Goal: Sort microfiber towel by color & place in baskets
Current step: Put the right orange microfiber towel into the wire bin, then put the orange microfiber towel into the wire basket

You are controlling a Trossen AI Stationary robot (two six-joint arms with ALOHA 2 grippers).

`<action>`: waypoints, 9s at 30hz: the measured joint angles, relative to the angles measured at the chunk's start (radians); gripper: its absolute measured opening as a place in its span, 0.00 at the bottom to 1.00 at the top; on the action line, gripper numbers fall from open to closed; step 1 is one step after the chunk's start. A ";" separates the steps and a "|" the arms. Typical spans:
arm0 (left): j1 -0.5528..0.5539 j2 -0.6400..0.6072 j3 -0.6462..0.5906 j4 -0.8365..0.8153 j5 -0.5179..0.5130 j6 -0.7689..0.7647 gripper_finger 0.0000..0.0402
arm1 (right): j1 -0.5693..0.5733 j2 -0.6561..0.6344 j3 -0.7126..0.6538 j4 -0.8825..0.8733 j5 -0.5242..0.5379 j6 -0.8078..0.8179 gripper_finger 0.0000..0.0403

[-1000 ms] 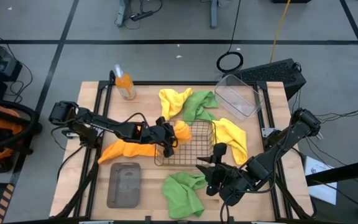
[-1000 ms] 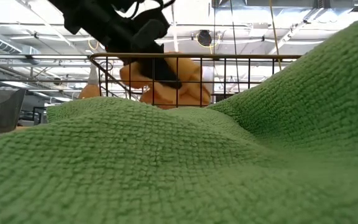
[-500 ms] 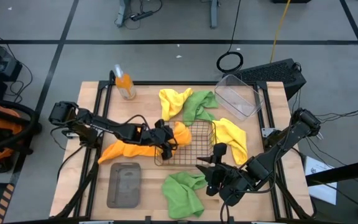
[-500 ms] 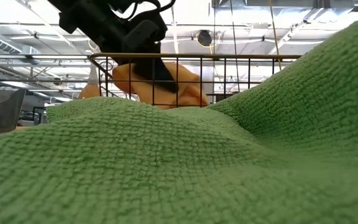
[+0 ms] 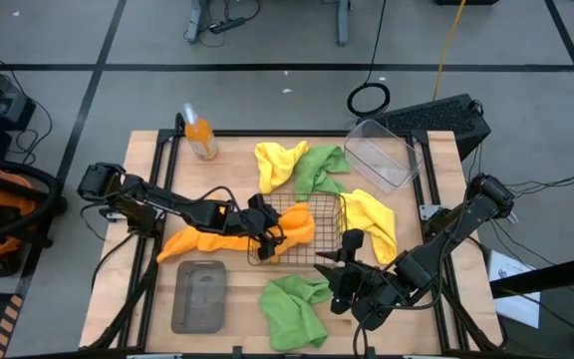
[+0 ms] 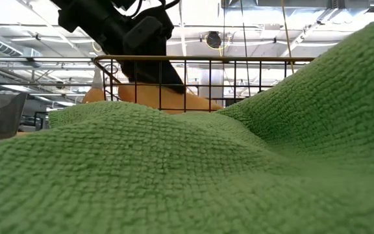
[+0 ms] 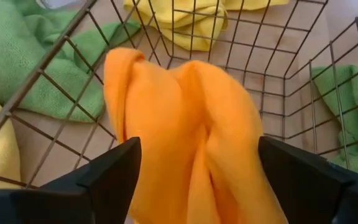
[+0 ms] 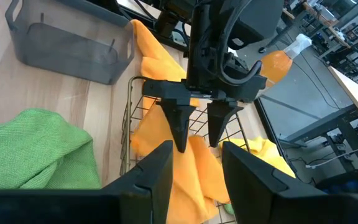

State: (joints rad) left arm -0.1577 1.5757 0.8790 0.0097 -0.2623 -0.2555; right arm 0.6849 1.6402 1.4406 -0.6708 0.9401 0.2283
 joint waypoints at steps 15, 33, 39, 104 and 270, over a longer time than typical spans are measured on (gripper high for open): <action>-0.045 -0.130 0.085 -0.149 -0.043 -0.001 0.82 | 0.000 0.000 0.000 -0.021 -0.003 0.026 0.32; -0.270 -0.428 -0.081 -0.716 -0.476 -0.431 0.82 | 0.002 0.000 0.000 -0.033 -0.055 0.086 0.32; -0.282 -0.439 -0.155 -0.763 -0.402 -0.541 0.82 | -0.020 0.000 0.000 -0.003 -0.050 0.077 0.32; -0.058 -0.580 -0.319 -0.600 -0.273 -0.407 0.04 | -0.092 0.013 0.000 0.155 -0.052 0.015 0.32; -0.582 -0.607 -0.196 0.050 -0.547 0.131 0.50 | -0.329 -0.180 -0.481 0.176 -0.561 0.528 0.40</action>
State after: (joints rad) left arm -0.7395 0.9684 0.6827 0.0593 -0.8089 -0.1242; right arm 0.3563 1.4605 0.9599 -0.4952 0.3794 0.7566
